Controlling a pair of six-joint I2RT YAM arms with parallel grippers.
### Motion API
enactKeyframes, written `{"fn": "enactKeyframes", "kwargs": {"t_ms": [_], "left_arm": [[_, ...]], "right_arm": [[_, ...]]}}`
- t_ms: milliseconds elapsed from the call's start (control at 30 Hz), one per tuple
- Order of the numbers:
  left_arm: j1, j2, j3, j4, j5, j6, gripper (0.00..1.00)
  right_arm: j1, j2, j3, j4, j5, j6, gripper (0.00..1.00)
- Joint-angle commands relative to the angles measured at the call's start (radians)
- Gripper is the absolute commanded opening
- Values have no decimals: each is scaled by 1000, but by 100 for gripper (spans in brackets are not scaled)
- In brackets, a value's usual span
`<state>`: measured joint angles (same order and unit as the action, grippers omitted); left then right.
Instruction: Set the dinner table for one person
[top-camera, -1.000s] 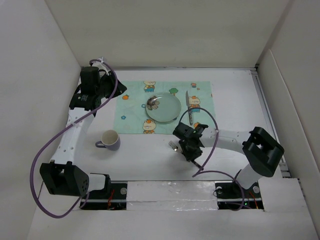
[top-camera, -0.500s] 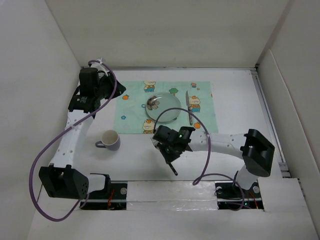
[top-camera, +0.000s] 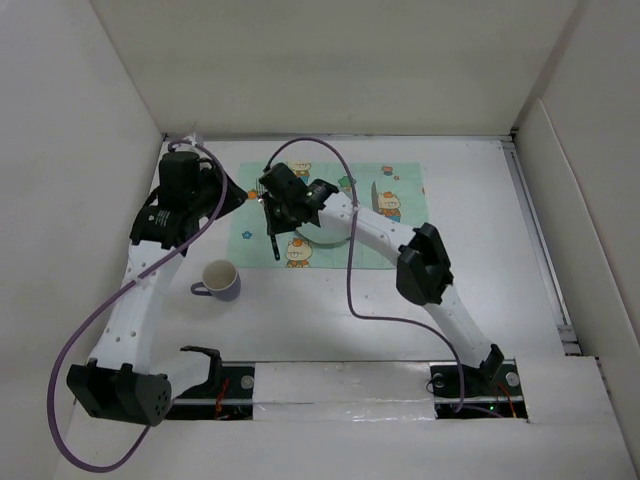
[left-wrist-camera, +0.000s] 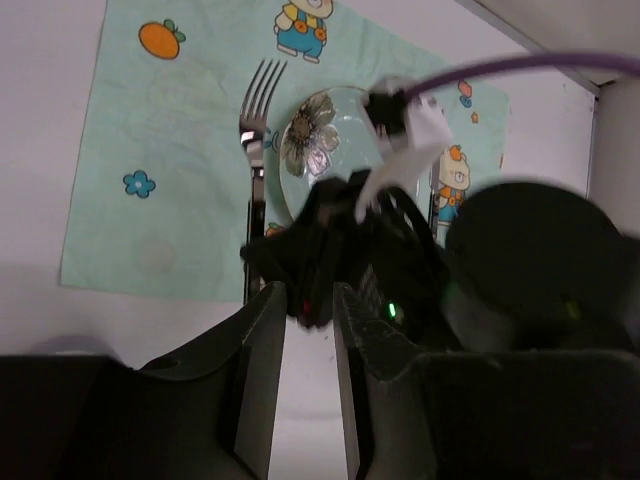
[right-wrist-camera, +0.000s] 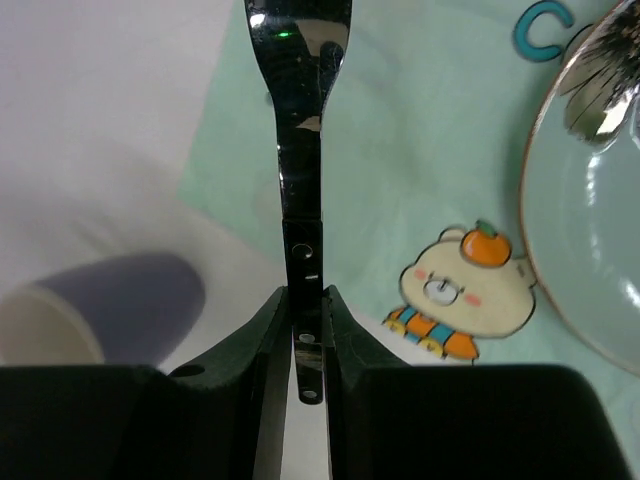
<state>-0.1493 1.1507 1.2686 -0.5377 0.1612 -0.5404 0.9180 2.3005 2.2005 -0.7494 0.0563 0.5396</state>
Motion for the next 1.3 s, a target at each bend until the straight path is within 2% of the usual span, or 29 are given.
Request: {"fn": "enactKeyframes", "kwargs": {"t_ms": [0, 200, 733, 800, 833, 933, 1267], "left_arm": [[-30, -54, -49, -60, -83, -44, 23], [-85, -58, -25, -76, -129, -21, 22], [-95, -95, -63, -81, -115, 11, 22], [-95, -97, -67, -76, -115, 11, 22], [-95, -97, -66, -74, -115, 11, 22], [-95, -92, -57, -74, -118, 11, 22], [-95, -86, -43, -56, -120, 8, 22]], "right_arm": [[-47, 89, 129, 10, 7, 80, 0], [-96, 229, 301, 16, 13, 146, 0], [-107, 330, 303, 64, -45, 227, 0], [-107, 332, 301, 64, -47, 230, 6], [-107, 333, 300, 65, -49, 230, 14], [-107, 329, 300, 71, -49, 230, 22], [-107, 275, 283, 84, -79, 206, 34]]}}
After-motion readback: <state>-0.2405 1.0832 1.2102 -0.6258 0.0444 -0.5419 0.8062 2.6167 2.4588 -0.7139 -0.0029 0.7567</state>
